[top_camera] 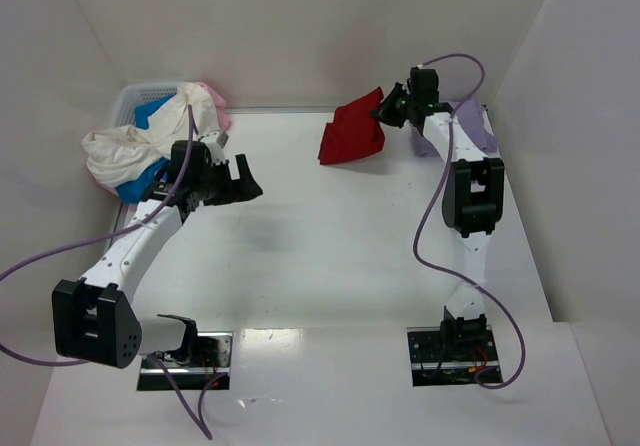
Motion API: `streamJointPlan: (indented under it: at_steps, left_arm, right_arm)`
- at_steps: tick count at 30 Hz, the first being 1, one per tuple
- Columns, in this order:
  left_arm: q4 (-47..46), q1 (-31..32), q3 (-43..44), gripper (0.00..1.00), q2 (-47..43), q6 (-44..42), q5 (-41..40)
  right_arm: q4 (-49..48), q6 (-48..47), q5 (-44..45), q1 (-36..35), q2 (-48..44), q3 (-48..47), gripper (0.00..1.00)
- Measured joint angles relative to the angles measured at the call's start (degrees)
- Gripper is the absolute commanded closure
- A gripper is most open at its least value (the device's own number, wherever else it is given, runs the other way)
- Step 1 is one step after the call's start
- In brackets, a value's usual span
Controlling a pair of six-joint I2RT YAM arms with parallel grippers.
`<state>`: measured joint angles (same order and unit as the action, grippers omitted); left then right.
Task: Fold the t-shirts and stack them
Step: Put the neatly folded tshirt into the corner of the board with the right arm
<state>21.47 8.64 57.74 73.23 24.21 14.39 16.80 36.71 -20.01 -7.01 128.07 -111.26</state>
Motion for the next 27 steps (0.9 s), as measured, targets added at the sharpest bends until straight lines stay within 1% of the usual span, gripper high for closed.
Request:
streamJointPlan:
  at_steps: [12,15,19,21,23,27]
  left_arm:
    - [-0.13,-1.27,-0.28,0.0,0.07,-0.13,2.03]
    - [-0.09,-1.49,-0.55,0.0,0.33,-0.26,2.47]
    - [-0.26,-1.88,-0.55,0.0,1.25,-0.31,2.93]
    - [-0.57,-2.03,-0.55,0.0,1.9,-0.28,3.17]
    - [-0.87,-2.1,-0.55,0.0,2.6,-0.28,3.76]
    - [-1.73,-2.1,-0.55,0.0,3.45,-0.31,4.98]
  right_arm:
    - [0.13,8.24,3.93,8.74,-0.04,-1.14,1.0]
    - [1.95,8.68,4.87,10.78,0.02,-3.39,1.0]
    - [1.9,9.68,6.88,12.83,0.02,-7.41,1.0]
    - [1.53,10.69,8.94,13.38,-0.22,-7.67,1.0]
    - [0.5,11.93,11.52,13.42,-1.18,-5.57,1.0]
    - [-4.02,16.22,18.16,13.31,-8.52,9.46,1.0]
